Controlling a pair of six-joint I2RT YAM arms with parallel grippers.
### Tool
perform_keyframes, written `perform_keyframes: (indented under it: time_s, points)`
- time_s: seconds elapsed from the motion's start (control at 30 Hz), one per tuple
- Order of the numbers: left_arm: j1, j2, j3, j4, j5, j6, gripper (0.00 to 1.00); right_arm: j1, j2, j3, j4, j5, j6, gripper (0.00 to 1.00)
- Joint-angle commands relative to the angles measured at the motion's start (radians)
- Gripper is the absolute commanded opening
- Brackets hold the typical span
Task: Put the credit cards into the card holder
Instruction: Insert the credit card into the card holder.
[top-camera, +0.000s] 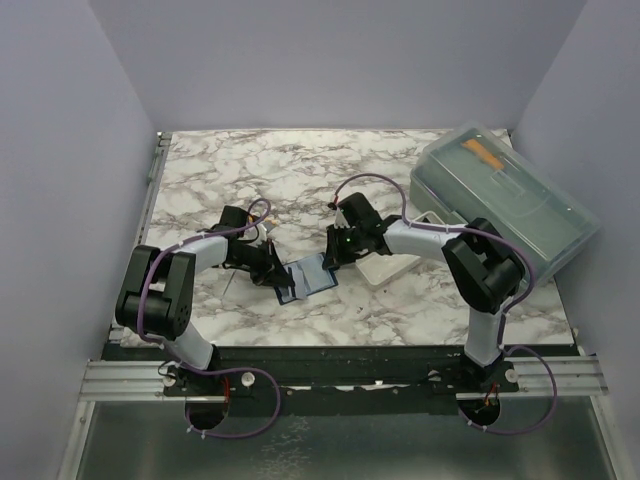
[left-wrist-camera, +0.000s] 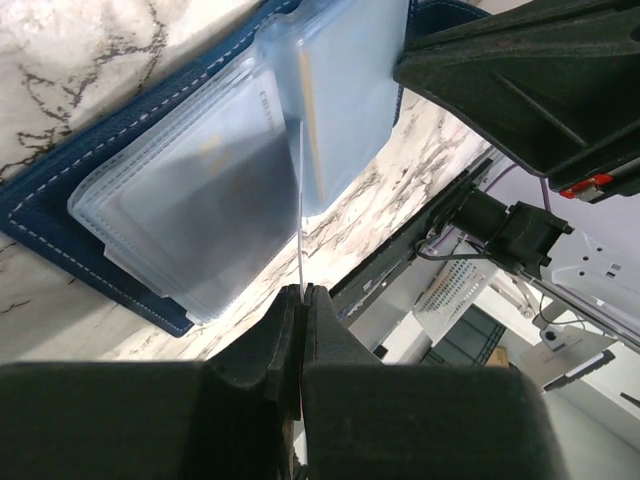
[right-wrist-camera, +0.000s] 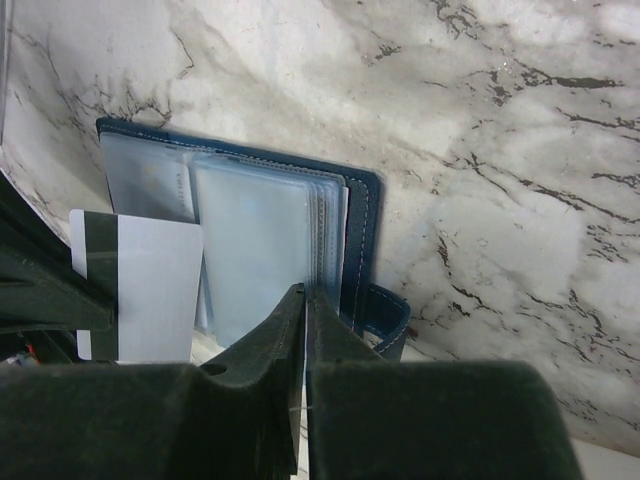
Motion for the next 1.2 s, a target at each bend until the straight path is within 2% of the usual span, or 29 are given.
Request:
perform_keyframes:
  time_s: [0.0,0.23,0.57,1.17]
  points:
    - [0.000,0.016,0.012,0.045,0.047,0.007,0.00,-0.024,0.064,0.015,-0.049,0.068,-0.067,0.07]
    - [0.000,0.011,0.008,0.067,0.059,-0.003,0.00,-0.026,0.058,0.025,-0.072,0.078,-0.081,0.06]
    - [0.001,-0.070,-0.022,0.077,0.006,-0.036,0.00,-0.025,0.069,0.033,-0.073,0.054,-0.078,0.04]
    - [0.001,-0.019,-0.035,0.074,-0.034,-0.039,0.00,-0.025,0.080,0.037,-0.082,0.047,-0.084,0.02]
